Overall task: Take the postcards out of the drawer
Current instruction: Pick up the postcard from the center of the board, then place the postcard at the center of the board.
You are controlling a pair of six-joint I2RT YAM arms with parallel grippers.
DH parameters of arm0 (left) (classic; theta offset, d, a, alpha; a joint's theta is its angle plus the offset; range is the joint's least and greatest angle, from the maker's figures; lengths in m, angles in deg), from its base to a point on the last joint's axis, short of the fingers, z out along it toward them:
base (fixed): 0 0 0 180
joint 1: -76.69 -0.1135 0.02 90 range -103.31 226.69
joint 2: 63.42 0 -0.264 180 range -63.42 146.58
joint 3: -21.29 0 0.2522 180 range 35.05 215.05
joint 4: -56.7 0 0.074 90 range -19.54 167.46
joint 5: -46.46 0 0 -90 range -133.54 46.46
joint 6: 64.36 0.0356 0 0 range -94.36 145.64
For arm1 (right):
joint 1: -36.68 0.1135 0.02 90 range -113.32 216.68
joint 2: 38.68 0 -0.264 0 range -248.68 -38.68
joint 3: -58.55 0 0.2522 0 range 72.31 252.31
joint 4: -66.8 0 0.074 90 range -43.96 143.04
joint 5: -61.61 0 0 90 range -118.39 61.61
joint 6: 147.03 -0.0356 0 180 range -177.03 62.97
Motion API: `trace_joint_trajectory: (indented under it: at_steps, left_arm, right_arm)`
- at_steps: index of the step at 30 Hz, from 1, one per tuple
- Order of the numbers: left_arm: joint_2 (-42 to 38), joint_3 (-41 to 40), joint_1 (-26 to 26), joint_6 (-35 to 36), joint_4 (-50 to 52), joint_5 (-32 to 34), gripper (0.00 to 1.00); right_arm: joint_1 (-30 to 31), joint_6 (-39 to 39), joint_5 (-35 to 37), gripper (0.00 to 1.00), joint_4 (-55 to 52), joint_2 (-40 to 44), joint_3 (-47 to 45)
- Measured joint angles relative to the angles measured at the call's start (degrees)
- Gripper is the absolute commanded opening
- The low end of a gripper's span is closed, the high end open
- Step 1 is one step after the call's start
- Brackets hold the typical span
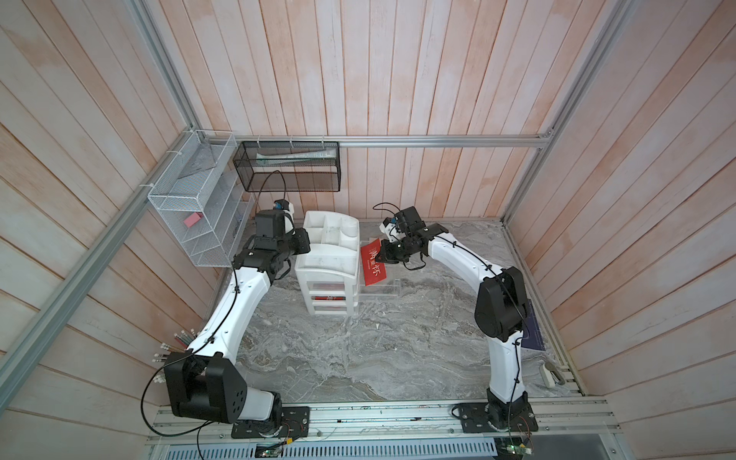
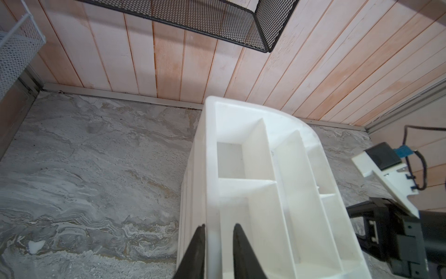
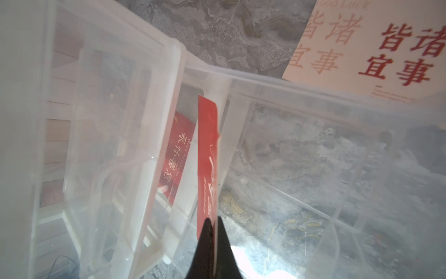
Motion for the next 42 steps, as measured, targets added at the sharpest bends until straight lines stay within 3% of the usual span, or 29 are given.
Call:
trace_joint_trajectory:
  at_steps: [10,17,21,25,29,34,42]
  left_arm:
    - [0.04,4.96,-0.02,2.01,2.19,0.15,0.29]
    - [-0.24,9.07,0.02,4.42,1.42,-2.47,0.34]
    - [-1.16,9.07,1.40,6.12,-0.70,-7.41,0.39]
    - [-2.10,9.07,6.03,10.45,-2.67,-12.31,0.46]
    - [-2.40,9.07,9.79,14.27,-3.54,-18.18,0.47]
    - [-2.45,9.07,10.14,17.22,-3.98,-24.13,0.50]
    - [-3.52,9.07,11.26,20.52,-3.98,-33.29,0.55]
  right_arm:
    - [-1.97,4.09,3.69,0.00,-4.33,2.27,2.75]
    - [-3.15,11.78,7.52,0.00,-7.56,5.55,9.46]
    - [-3.15,18.05,8.48,0.00,-7.89,9.51,9.79]
    - [-2.99,25.57,8.31,0.00,-7.67,13.49,8.87]
    - [-1.55,33.66,7.04,0.00,-5.25,20.90,1.03]
    - [1.14,42.21,2.71,0.00,-2.62,29.31,-7.98]
    - [1.73,49.57,-3.72,0.00,-2.08,30.91,-8.83]
